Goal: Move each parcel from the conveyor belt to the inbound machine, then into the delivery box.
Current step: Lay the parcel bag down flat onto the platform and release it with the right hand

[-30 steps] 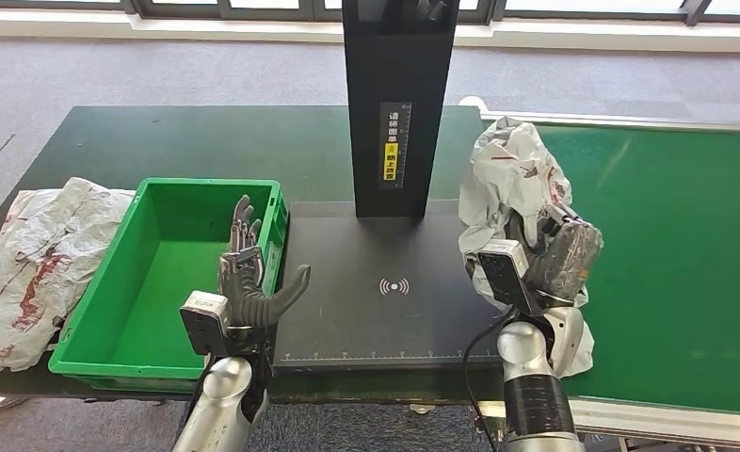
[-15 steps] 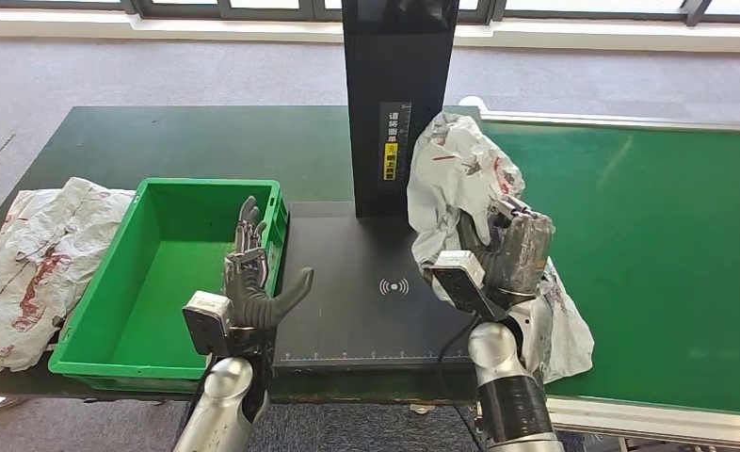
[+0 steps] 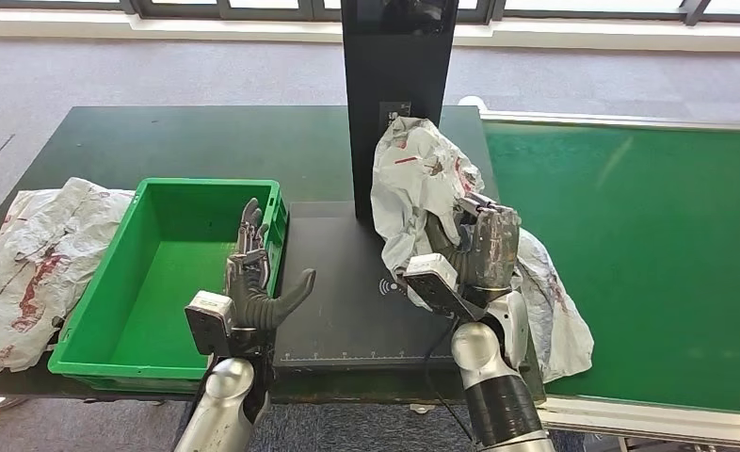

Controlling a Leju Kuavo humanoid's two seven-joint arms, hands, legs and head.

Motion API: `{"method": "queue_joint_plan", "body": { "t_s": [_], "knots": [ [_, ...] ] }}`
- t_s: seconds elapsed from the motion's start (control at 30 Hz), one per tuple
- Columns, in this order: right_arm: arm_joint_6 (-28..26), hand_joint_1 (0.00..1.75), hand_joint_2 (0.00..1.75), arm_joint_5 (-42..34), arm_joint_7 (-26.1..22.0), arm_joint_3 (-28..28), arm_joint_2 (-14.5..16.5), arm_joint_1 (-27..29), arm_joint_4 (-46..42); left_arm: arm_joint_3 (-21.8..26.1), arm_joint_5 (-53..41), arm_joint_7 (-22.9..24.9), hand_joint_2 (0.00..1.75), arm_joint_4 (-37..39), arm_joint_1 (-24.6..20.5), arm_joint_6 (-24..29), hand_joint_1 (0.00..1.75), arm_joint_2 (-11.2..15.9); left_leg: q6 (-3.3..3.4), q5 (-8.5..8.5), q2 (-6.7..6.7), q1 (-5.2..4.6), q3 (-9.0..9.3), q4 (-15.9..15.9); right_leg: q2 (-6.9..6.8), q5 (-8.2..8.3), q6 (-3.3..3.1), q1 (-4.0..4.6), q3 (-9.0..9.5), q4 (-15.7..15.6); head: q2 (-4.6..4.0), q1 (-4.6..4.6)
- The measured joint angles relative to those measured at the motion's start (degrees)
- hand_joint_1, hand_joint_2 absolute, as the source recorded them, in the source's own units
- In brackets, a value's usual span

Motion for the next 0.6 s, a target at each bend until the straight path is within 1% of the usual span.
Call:
{"method": "queue_joint_plan", "body": {
  "t_s": [0.07, 0.13, 0.2, 0.37, 0.6],
  "knots": [
    [2.6, 1.75, 1.75, -1.5, 1.1, 2.6, 0.2, -0.9, 2.8, 0.0, 0.2, 0.0, 1.75, 0.2, -0.1, 0.0, 0.00, 0.0, -0.01, 0.00, 0.09, 0.00, 0.03, 0.0, 0.10, 0.02, -0.03, 0.01, -0.05, 0.0, 0.00, -0.01],
    [2.6, 1.75, 1.75, -2.8, 1.4, 5.6, 0.5, -1.8, 5.7, 0.0, 0.4, 0.0, 1.75, 0.3, -0.1, 0.1, 0.00, 0.0, -0.05, 0.03, 0.10, 0.01, 0.04, 0.0, 0.11, 0.03, -0.04, 0.02, -0.07, 0.0, -0.01, -0.02],
    [2.4, 1.75, 1.75, -3.4, 1.6, 7.4, 0.7, -2.4, 7.7, 0.0, 0.6, 0.0, 1.75, 0.4, -0.1, 0.1, 0.00, 0.0, -0.08, 0.06, 0.01, 0.04, 0.02, 0.0, 0.03, 0.02, -0.05, 0.04, -0.06, 0.0, -0.01, -0.01],
    [2.3, 1.75, 1.75, -3.7, 1.7, 9.0, 1.0, -3.3, 10.6, 0.0, 0.6, 0.0, 1.75, 0.5, -0.1, 0.1, 0.00, 0.0, -0.09, 0.07, -0.01, 0.05, 0.00, 0.0, 0.02, 0.03, -0.05, 0.03, -0.05, 0.0, -0.01, 0.00],
    [2.2, 1.75, 1.75, -3.7, 1.6, 9.1, 1.3, -3.9, 12.3, 0.0, 0.6, 0.0, 1.75, 0.7, -0.1, 0.1, 0.00, 0.0, -0.09, 0.06, -0.03, 0.04, -0.01, 0.0, 0.01, 0.03, -0.04, 0.03, -0.05, 0.0, 0.00, 0.00]
  ]
}}
